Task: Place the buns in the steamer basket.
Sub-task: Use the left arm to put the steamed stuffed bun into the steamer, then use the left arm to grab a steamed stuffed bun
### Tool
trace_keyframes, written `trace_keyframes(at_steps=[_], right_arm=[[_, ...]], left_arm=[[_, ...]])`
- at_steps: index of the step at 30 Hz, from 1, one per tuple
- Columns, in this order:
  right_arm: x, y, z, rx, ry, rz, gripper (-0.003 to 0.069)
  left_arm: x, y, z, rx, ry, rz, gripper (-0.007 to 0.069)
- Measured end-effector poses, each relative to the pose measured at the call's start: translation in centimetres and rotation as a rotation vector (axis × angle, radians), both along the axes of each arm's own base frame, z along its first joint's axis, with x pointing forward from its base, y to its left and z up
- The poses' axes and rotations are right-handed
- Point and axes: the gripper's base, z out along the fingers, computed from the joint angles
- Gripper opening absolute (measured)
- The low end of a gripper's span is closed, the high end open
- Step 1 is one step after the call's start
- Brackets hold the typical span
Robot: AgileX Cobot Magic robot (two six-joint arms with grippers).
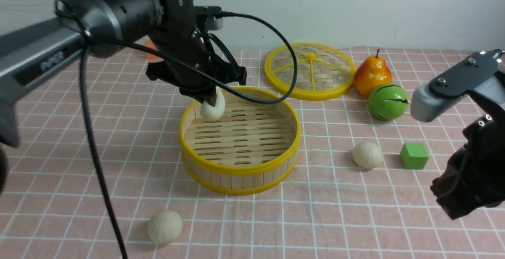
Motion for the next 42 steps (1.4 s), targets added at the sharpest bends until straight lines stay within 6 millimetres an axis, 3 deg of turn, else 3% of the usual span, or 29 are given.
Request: trace_keyframes(at_steps=[5,8,9,10,11,14,16,19,20,22,23,25,28,30,32,34,36,37,39,41,42], right_arm=[[0.0,0.0,0.0,0.0,-0.001,0.0,0.0012],[0.0,0.0,0.0,0.001,-0.002,0.0,0.0012],[0.0,0.0,0.0,0.002,-0.005,-0.001,0.0012],[0.0,0.0,0.0,0.002,-0.005,-0.001,0.0012],[0.0,0.0,0.0,0.003,-0.006,-0.001,0.0013],[0.0,0.0,0.0,0.003,-0.006,-0.001,0.0014],[0.0,0.0,0.0,0.003,-0.006,-0.001,0.0014],[0.0,0.0,0.0,0.004,-0.005,-0.001,0.0014],[0.0,0.0,0.0,0.006,-0.004,-0.001,0.0015],[0.0,0.1,0.0,0.009,-0.003,-0.001,0.0018],[0.0,0.1,0.0,0.01,-0.002,-0.001,0.002],[0.0,0.1,0.0,0.011,-0.002,-0.001,0.0022],[0.0,0.1,0.0,0.016,0.003,0.0,0.0026],[0.0,0.2,0.0,0.02,0.005,0.0,0.0027],[-0.1,0.3,0.1,0.043,0.018,0.0,0.0031],[-0.2,0.5,0.1,0.063,0.027,0.004,0.0032],[-0.2,0.6,0.1,0.076,0.026,0.01,0.0034],[-0.2,0.6,0.1,0.076,0.027,0.01,0.0034],[-0.2,0.8,0.2,0.09,0.024,0.012,0.0035],[-0.2,0.8,0.2,0.095,0.015,0.011,0.0038],[-0.2,0.8,0.2,0.096,0.014,0.012,0.0039]], left_arm=[[2.0,-0.8,-4.9,0.039,0.098,0.022,0.0034],[2.4,-1.0,-5.9,0.045,0.113,0.025,0.0093],[2.5,-1.0,-6.0,0.044,0.112,0.024,0.0168],[2.5,-1.0,-6.0,0.044,0.112,0.024,0.0168],[2.5,-1.0,-6.0,0.044,0.112,0.026,0.0217],[2.5,-1.0,-5.9,0.047,0.123,0.031,0.0405],[2.6,-1.0,-5.1,0.052,0.136,0.034,0.0503],[2.5,-1.0,-3.8,0.056,0.144,0.036,0.0563],[2.5,-1.0,-2.0,0.053,0.131,0.032,0.0598],[2.5,-1.0,-0.6,0.044,0.105,0.026,0.0608],[2.3,-0.9,1.5,0.023,0.057,0.022,0.061],[1.8,-0.7,3.3,0.007,0.025,0.02,0.0605],[-0.9,0.4,9.2,-0.034,-0.076,0.01,0.0568],[-1.9,0.9,10.8,-0.044,-0.104,0.008,0.0559],[-5.2,2.3,13.7,-0.052,-0.132,0.003,0.0541],[-7.6,3.4,15.0,-0.054,-0.14,0.002,0.0538],[-10.1,4.5,15.1,-0.043,-0.114,0.002,0.0535],[-10.1,4.5,14.7,-0.037,-0.101,0.001,0.0535],[-13.1,5.8,13.5,-0.012,-0.044,0.001,0.0535],[-15.1,6.7,10.9,0.023,0.046,0.008,0.0535],[-15.4,6.8,10.8,0.023,0.047,0.01,0.0535]])
